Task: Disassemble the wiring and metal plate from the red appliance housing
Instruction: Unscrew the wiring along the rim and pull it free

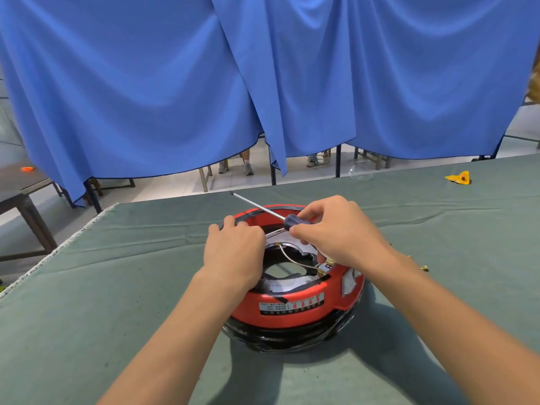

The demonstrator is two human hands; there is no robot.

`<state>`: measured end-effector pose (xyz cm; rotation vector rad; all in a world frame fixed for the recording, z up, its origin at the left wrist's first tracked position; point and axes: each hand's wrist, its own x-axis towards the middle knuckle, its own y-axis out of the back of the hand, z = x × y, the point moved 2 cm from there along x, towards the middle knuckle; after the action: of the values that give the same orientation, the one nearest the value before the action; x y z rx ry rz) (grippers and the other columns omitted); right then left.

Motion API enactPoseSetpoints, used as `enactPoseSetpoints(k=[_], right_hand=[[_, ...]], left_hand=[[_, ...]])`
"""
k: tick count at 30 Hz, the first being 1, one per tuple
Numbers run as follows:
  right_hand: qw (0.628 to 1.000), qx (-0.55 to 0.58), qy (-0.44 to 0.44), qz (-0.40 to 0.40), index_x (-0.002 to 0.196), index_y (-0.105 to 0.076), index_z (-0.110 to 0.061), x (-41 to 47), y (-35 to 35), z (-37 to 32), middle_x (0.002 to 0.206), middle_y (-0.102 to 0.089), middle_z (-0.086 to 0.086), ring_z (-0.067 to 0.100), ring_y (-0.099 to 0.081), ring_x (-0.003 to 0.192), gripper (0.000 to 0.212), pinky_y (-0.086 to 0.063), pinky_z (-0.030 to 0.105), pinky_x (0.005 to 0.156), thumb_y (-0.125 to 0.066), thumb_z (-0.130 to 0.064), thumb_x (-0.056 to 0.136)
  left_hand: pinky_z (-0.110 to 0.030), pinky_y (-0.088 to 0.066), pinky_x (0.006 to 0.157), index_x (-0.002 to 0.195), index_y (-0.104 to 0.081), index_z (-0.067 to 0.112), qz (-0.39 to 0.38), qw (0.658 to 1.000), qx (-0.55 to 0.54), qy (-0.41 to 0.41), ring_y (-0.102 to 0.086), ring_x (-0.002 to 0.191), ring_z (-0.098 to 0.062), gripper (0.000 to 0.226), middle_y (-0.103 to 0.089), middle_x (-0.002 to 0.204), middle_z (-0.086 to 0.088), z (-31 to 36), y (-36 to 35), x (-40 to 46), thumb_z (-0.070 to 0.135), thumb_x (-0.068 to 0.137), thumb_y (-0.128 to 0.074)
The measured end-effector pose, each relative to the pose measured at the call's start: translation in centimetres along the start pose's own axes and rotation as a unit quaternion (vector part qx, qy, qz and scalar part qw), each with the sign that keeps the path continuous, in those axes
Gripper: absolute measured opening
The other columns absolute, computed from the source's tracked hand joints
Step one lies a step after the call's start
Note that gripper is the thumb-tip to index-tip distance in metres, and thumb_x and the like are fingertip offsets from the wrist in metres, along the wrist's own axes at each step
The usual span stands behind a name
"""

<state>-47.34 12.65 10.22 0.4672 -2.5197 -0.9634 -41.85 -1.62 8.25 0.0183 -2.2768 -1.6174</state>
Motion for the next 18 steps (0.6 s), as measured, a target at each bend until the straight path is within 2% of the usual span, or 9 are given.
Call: enactPoseSetpoints(k=[3, 5, 7, 9, 12, 14, 16, 18], right_hand=[[1.000, 0.004, 0.001, 0.002, 0.083, -0.070, -0.027, 0.3, -0.2, 0.2, 0.068, -0.070, -0.005, 0.015, -0.064, 0.052, 0.013, -0.057, 0.039, 0.067, -0.066, -0.039, 0.081], [1.000, 0.023, -0.012, -0.001, 0.075, -0.069, -0.023, 0.5, -0.1, 0.4, 0.061, -0.067, -0.006, 0.012, -0.062, 0.044, 0.013, -0.053, 0.030, 0.056, -0.067, -0.035, 0.081], [0.995, 0.087, -0.042, -0.016, 0.072, -0.069, -0.016, 0.6, 0.1, 0.7, 0.052, -0.063, -0.003, 0.015, -0.056, 0.039, 0.017, -0.040, 0.019, 0.044, -0.071, -0.031, 0.080], [0.979, 0.187, -0.073, -0.032, 0.074, -0.067, -0.009, 0.6, 0.3, 0.9, 0.045, -0.056, 0.001, 0.018, -0.049, 0.041, 0.016, -0.033, 0.016, 0.038, -0.074, -0.023, 0.078], [0.956, 0.286, -0.067, -0.021, 0.076, -0.057, -0.007, 0.5, 0.5, 0.4, 0.044, -0.054, -0.002, 0.015, -0.048, 0.036, 0.015, -0.033, 0.020, 0.036, -0.072, -0.009, 0.079], [0.942, 0.332, -0.041, -0.011, 0.075, -0.049, -0.010, 0.2, 0.5, -0.2, 0.054, -0.058, 0.001, 0.014, -0.052, 0.036, 0.024, -0.036, 0.020, 0.036, -0.073, -0.005, 0.079], [0.929, 0.369, -0.012, -0.018, 0.074, -0.044, -0.012, -0.1, 0.4, -0.8, 0.065, -0.059, 0.008, 0.016, -0.053, 0.037, 0.032, -0.041, 0.023, 0.037, -0.074, -0.003, 0.078], [0.927, 0.373, 0.010, -0.030, 0.073, -0.042, -0.013, -0.3, 0.4, -1.1, 0.058, -0.057, 0.005, 0.017, -0.052, 0.036, 0.035, -0.043, 0.025, 0.038, -0.075, -0.003, 0.077]], left_hand=[[-0.035, -0.029, 0.078, 0.079, -0.046, 0.015, -0.004, 0.999, -0.043, -0.004, -0.042, 0.111, -0.029, 0.014, -0.059, 0.105, -0.006, -0.4, 0.3, 0.1, 0.020, 0.082, -0.059], [-0.033, -0.032, 0.076, 0.076, -0.056, 0.009, 0.011, 0.994, -0.111, 0.001, -0.045, 0.103, -0.027, 0.012, -0.058, 0.095, -0.003, -1.0, 1.0, 0.2, 0.020, 0.078, -0.060], [-0.035, -0.043, 0.076, 0.072, -0.065, 0.011, 0.044, 0.967, -0.249, 0.011, -0.051, 0.095, -0.024, 0.010, -0.063, 0.090, -0.003, -2.1, 2.3, 0.1, 0.019, 0.075, -0.061], [-0.034, -0.050, 0.077, 0.068, -0.066, 0.016, 0.092, 0.916, -0.388, 0.033, -0.059, 0.088, -0.017, 0.007, -0.067, 0.087, 0.000, -3.0, 3.9, -0.2, 0.017, 0.073, -0.063], [-0.022, -0.050, 0.062, 0.068, -0.065, 0.020, 0.164, 0.842, -0.510, 0.057, -0.061, 0.065, -0.004, 0.010, -0.067, 0.069, 0.005, -3.1, 5.3, -0.7, 0.012, 0.074, -0.065], [-0.020, -0.050, 0.058, 0.069, -0.066, 0.017, 0.154, 0.780, -0.603, 0.074, -0.060, 0.057, -0.006, 0.013, -0.068, 0.063, 0.001, -2.2, 5.2, -0.9, 0.006, 0.076, -0.066], [-0.025, -0.052, 0.056, 0.071, -0.066, 0.010, 0.134, 0.703, -0.693, 0.091, -0.061, 0.054, -0.013, 0.012, -0.067, 0.062, -0.006, -1.1, 4.8, -0.9, 0.001, 0.079, -0.065], [-0.023, -0.052, 0.051, 0.073, -0.066, 0.008, 0.137, 0.649, -0.740, 0.109, -0.059, 0.051, -0.011, 0.012, -0.066, 0.058, -0.005, -0.3, 4.2, -0.9, 0.000, 0.081, -0.065]])
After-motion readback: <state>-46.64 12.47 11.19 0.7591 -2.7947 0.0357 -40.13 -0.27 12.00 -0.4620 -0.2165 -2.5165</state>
